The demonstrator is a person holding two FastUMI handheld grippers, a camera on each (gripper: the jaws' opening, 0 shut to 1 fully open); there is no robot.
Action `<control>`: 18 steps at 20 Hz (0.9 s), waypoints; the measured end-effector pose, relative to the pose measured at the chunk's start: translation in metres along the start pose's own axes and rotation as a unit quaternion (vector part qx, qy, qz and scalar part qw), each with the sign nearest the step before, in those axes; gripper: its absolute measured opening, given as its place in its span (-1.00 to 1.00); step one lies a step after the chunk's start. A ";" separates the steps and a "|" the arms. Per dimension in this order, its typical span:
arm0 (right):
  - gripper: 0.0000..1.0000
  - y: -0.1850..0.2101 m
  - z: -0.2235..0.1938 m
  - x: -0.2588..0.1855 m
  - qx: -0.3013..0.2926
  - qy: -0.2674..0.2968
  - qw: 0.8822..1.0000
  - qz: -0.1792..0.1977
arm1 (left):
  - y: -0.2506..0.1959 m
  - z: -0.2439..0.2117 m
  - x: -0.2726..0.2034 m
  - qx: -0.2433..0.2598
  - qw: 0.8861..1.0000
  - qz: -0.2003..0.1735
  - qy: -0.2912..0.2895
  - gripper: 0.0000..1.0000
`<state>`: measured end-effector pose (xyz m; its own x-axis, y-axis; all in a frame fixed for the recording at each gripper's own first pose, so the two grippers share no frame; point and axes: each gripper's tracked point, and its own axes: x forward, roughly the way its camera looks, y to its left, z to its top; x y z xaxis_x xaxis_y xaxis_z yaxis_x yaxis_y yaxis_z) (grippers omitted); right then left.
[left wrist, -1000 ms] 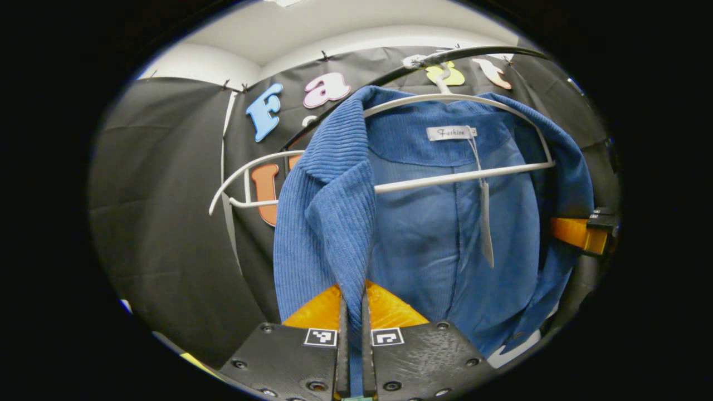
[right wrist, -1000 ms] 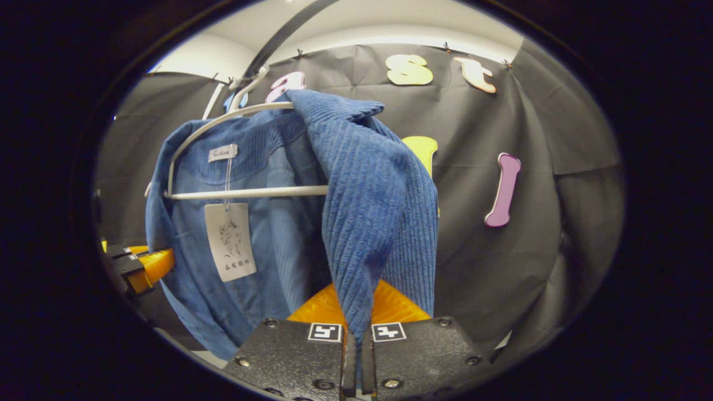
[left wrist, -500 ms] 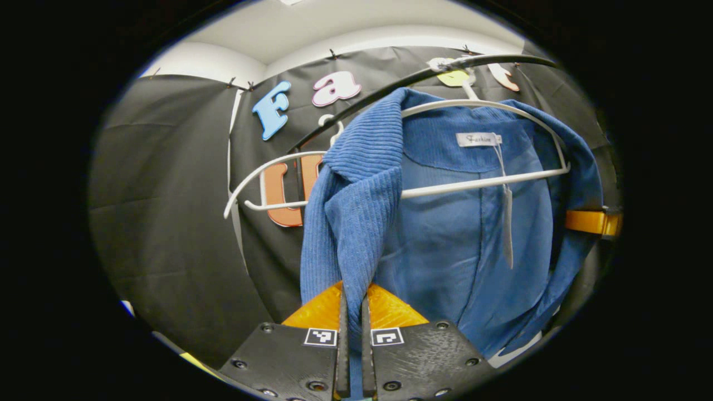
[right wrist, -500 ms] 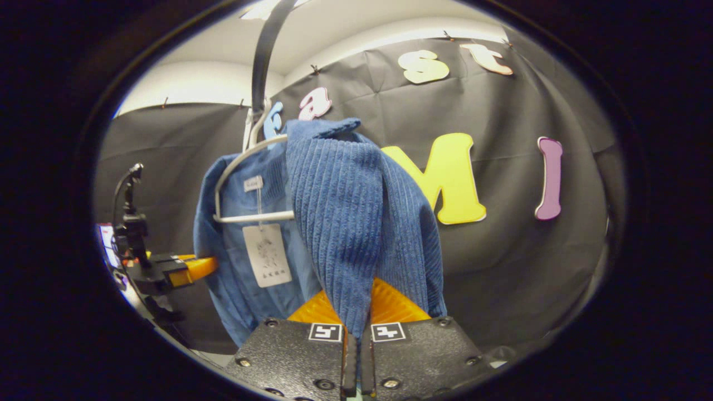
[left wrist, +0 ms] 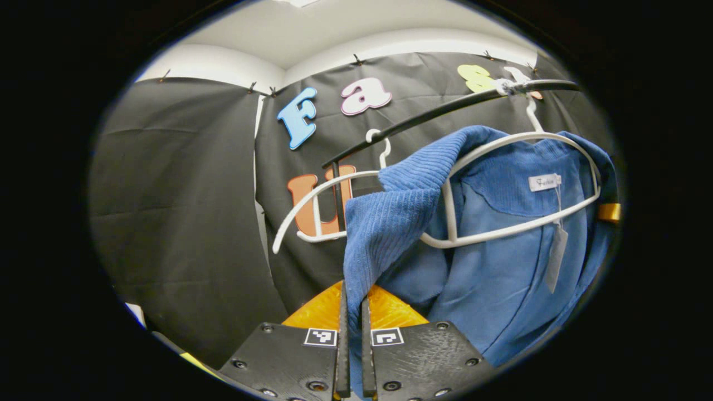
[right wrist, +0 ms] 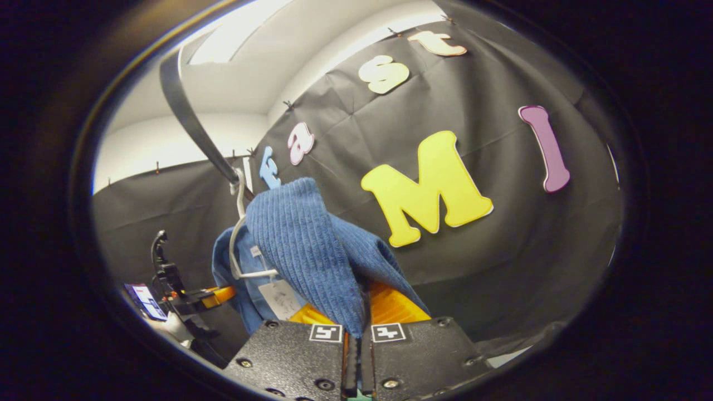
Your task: Grasp the clothes on the hanger with both hands and then place them into the laundry hamper below.
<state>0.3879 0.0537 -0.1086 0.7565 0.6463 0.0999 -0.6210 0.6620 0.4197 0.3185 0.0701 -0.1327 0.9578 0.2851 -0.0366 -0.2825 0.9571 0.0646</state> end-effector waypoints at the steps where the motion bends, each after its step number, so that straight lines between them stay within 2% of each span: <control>1: -0.87 0.004 0.001 -0.002 0.006 0.004 1.000 0.014 | 0.001 0.002 0.001 0.004 1.000 0.001 -0.001 -0.83; 2: -0.89 0.006 0.005 -0.001 0.018 0.005 0.999 0.027 | 0.003 0.002 0.003 0.008 1.000 0.002 -0.001 -0.75; 4: -0.89 0.001 0.009 0.000 0.024 0.012 0.999 0.031 | 0.005 0.004 0.007 0.013 1.000 0.004 -0.003 -0.75; 5: -0.88 0.004 0.012 -0.003 0.034 0.013 0.999 0.039 | 0.007 0.004 0.009 0.013 1.000 0.006 -0.002 -0.83; 9: -0.89 -0.005 0.035 -0.001 0.051 -0.007 0.998 0.025 | 0.023 0.010 0.021 0.005 1.000 0.017 -0.005 -0.75; 11: -0.89 0.000 0.032 0.005 0.042 0.010 0.999 0.029 | 0.015 0.006 0.027 -0.004 1.000 0.003 0.005 -0.84; 13: -0.88 0.002 0.030 0.005 0.040 0.020 0.998 0.032 | 0.005 -0.001 0.022 0.002 1.000 -0.002 0.005 -0.75; 15: -0.88 0.008 0.033 0.001 0.082 0.014 0.995 0.053 | -0.004 -0.012 0.020 -0.001 1.000 -0.015 0.013 -0.77; 16: -0.89 0.007 0.037 0.000 0.100 0.011 0.993 0.060 | -0.009 -0.018 0.020 -0.003 1.000 -0.023 0.017 -0.85; 17: -0.89 0.001 0.039 0.000 0.099 0.008 0.994 0.054 | -0.012 -0.021 0.022 -0.007 0.999 -0.029 0.019 -0.82; 18: -0.89 -0.004 0.044 0.002 0.095 0.004 0.994 0.048 | -0.013 -0.021 0.023 -0.011 0.999 -0.035 0.019 -0.88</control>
<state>0.4011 0.0352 -0.0701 0.6934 0.7067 0.1406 -0.6396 0.5138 0.5718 0.3431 0.0656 -0.1558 0.9726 0.2190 -0.0784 -0.2164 0.9755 0.0396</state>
